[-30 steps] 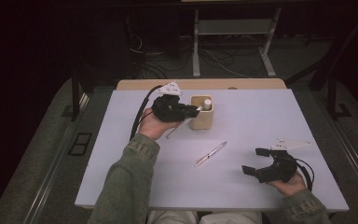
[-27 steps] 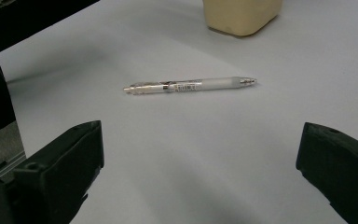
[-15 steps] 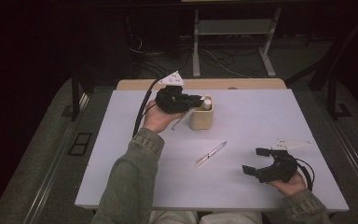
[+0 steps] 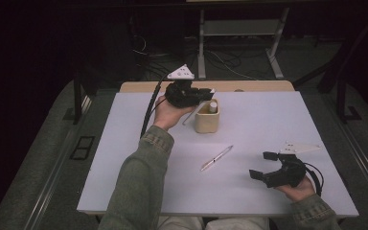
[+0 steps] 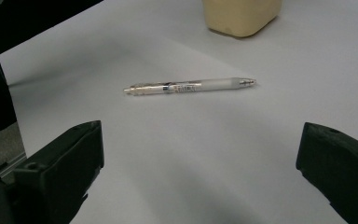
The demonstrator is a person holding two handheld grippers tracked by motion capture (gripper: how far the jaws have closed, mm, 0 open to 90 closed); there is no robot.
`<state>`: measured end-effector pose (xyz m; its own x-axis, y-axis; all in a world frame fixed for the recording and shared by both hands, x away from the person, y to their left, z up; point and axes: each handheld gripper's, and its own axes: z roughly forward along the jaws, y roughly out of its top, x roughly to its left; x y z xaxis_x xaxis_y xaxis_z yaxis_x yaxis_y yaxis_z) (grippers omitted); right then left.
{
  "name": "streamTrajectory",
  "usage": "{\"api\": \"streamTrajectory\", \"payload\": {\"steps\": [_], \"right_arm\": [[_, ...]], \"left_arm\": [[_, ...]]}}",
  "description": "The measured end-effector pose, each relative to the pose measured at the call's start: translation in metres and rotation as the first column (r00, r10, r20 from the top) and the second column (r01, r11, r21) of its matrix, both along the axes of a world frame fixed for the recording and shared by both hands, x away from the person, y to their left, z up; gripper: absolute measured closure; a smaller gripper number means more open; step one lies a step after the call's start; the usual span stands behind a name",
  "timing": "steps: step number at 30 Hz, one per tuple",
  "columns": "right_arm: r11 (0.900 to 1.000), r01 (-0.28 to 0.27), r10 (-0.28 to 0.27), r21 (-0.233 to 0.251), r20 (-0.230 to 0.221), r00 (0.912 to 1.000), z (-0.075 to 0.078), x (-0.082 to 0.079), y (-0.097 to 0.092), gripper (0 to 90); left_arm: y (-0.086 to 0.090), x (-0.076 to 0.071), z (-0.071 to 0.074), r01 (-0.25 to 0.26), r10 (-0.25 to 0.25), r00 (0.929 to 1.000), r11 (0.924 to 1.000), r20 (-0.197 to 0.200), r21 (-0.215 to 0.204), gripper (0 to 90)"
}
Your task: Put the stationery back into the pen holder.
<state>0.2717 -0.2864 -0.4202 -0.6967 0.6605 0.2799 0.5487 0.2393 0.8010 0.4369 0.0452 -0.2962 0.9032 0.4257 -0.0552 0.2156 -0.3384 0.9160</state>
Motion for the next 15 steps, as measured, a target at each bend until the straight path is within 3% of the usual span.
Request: {"api": "streamTrajectory", "payload": {"steps": [6,15], "right_arm": [[1.0,-0.001,0.001,-0.001,0.001,1.0,0.0,0.0,-0.001,0.4],[1.0,-0.002,0.002,0.0,-0.002,1.0,0.0,0.0,-0.001,0.4]], "left_arm": [[-0.006,0.009,-0.001,-0.018,0.018,0.9998,0.9987,0.009,-0.047,77.9],[-0.011,0.017,0.002,-0.045,0.05,0.9982,0.9897,0.033,-0.136,77.9]]}}
